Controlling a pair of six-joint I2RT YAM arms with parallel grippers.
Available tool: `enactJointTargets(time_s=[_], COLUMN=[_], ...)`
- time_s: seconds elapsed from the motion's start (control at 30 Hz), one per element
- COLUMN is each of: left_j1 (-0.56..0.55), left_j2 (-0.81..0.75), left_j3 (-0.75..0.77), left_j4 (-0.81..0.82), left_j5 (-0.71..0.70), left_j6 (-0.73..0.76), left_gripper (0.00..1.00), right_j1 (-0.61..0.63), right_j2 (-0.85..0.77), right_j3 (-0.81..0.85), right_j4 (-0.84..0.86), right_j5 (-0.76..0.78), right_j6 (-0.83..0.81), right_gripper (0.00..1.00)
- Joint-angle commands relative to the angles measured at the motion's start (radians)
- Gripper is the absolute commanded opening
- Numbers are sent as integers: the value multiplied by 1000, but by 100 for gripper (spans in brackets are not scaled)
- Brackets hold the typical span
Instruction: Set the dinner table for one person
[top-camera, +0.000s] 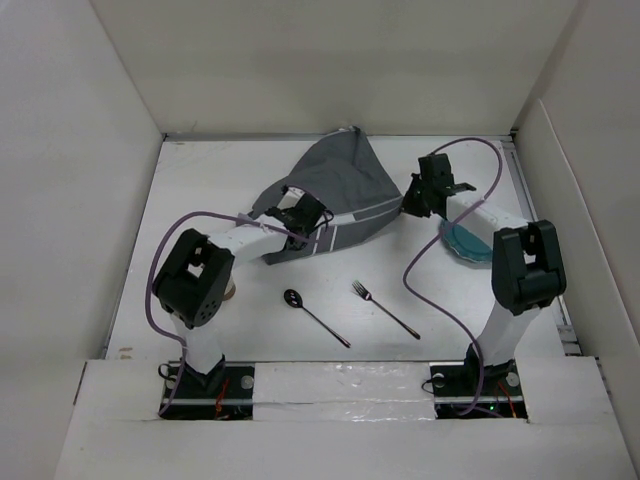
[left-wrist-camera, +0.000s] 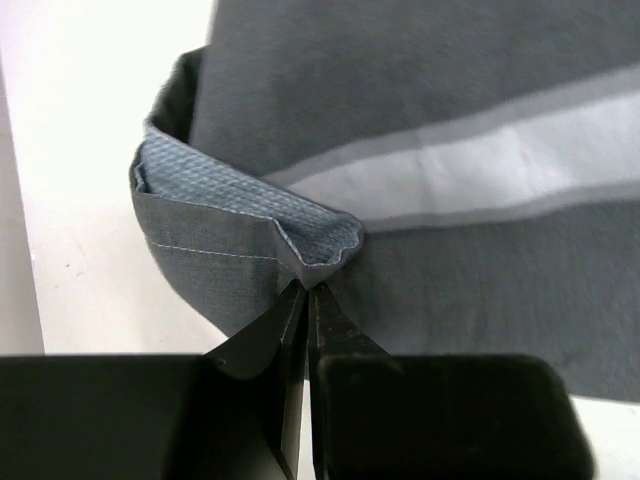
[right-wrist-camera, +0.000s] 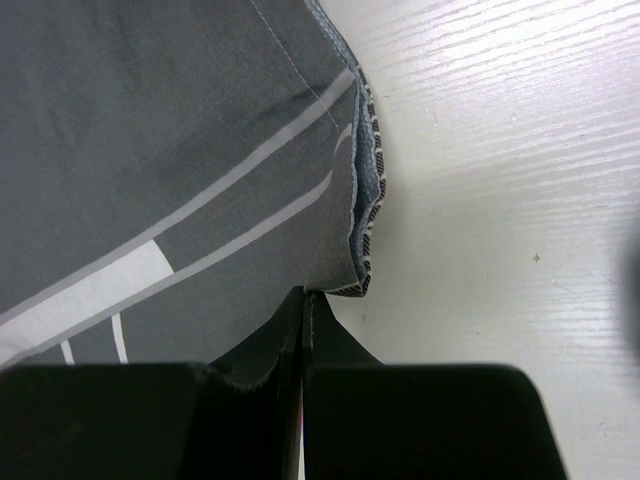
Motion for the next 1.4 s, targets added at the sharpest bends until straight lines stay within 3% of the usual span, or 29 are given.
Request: enactJointTargets(time_s=[0.0,0.3,0.43,0.7,0.8,0.9,1.0,1.23,1.37], left_j1=[47,154,174,193,193,324,348,398,423], left_j2=[-106,-389,-480,-564,-519,-410,-323,-126,-90], left_j3=[73,322,460,573,558,563,598,941,1041], left_j4=[3,-26,-24,118,180,209,200,149,151], left_j5=[-48,153,175,178,167,335,373,445,491], left_j6=[15,-73,-108,-165,-179,-257,-274,-312,-346], left_gripper=[0,0,0,0,0,0,0,0,0], right_j1=[-7,-7,-7,-7,-7,-41,-52,-70,-89], right_j2=[-121,-340,-527,-615,-549,-418,-298,30,133], right_j3=[-10,47,97,445,498,554,602,973,1244], right_j4=[30,-83,-143,-281,-275,-202,-192,-279,-349], right_j5=[-6,15,37,67,80,47,38,23,-6], right_j6=[-14,-60,-55,-75,-89,-92,-97,-92,-74], right_gripper=[0,0,0,0,0,0,0,0,0])
